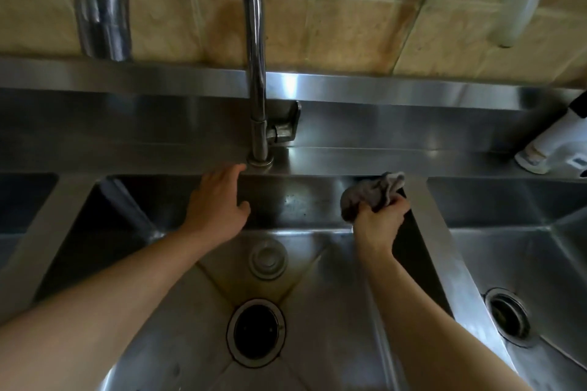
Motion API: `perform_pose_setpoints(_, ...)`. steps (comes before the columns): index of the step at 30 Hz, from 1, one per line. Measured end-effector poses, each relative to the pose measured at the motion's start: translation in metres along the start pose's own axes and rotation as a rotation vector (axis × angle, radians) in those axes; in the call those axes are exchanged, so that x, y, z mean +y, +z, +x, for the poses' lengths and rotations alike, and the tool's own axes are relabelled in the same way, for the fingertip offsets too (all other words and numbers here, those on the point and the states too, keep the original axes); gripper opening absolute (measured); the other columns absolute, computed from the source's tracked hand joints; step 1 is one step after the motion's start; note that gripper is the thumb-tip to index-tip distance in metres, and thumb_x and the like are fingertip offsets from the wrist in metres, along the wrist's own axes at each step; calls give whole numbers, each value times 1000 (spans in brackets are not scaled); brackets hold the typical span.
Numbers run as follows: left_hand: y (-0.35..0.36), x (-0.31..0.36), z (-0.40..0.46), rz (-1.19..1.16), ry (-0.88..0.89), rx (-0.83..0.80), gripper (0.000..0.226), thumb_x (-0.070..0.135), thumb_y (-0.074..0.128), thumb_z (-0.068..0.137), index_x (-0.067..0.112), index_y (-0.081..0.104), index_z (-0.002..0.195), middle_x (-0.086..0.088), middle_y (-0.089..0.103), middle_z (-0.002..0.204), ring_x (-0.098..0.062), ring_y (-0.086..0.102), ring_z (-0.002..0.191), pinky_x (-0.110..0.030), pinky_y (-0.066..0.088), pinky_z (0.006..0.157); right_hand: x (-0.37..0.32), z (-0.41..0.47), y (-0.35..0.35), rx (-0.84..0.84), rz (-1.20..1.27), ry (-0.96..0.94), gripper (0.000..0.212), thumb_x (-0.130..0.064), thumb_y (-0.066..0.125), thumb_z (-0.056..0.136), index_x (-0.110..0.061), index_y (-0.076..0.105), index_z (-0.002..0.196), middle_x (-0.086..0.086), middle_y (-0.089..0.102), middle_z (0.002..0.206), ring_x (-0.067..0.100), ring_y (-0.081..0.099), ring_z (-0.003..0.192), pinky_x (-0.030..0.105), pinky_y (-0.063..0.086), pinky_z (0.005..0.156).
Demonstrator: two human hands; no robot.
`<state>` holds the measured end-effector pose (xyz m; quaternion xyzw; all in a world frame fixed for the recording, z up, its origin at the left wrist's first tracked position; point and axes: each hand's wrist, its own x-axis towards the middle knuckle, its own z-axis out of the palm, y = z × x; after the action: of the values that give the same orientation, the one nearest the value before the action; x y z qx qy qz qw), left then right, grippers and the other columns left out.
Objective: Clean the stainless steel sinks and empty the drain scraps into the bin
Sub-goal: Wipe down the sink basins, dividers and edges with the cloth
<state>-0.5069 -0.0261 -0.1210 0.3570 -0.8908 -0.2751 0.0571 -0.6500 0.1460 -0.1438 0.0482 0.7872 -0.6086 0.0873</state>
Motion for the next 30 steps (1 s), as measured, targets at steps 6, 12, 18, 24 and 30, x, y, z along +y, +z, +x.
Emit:
perform_pose_setpoints(6,9,-24,12,271,95,60,71,21,63,85,22,28,146,3,28,151,-21,25,138,-41,23,111,7,20,27,160,-114,-13,49,3,55,89,-10,34,131,22,22,143,34,49,117,25,35,96)
perform_pose_setpoints(12,12,-48,14,343,245,124,81,5,69,68,21,41,143,5,38,147,-23,36,128,-43,28,104,10,8,57,177,-350,-135,45,-10,51,92,-2,39,135,23,34,139,37,37,124,40,32,103)
perform_pose_setpoints(18,2,-54,18,301,344,125,81,4,64,72,23,36,146,9,33,149,-19,32,128,-35,25,101,18,-53,120,-5,-341,-191,40,-12,52,90,-3,44,128,23,35,132,38,36,118,42,34,98)
perform_pose_setpoints(24,6,-68,23,316,401,164,84,-1,70,63,20,46,140,3,44,143,-27,43,119,-42,36,94,30,-89,159,-166,-295,-301,35,3,57,81,-6,48,114,16,32,129,31,48,107,35,44,93)
perform_pose_setpoints(30,25,-75,25,328,445,302,87,-1,73,45,14,56,129,-3,56,128,-25,44,101,-46,41,82,35,-36,117,13,-229,-301,27,10,47,83,-8,48,102,13,35,121,18,44,89,14,31,86)
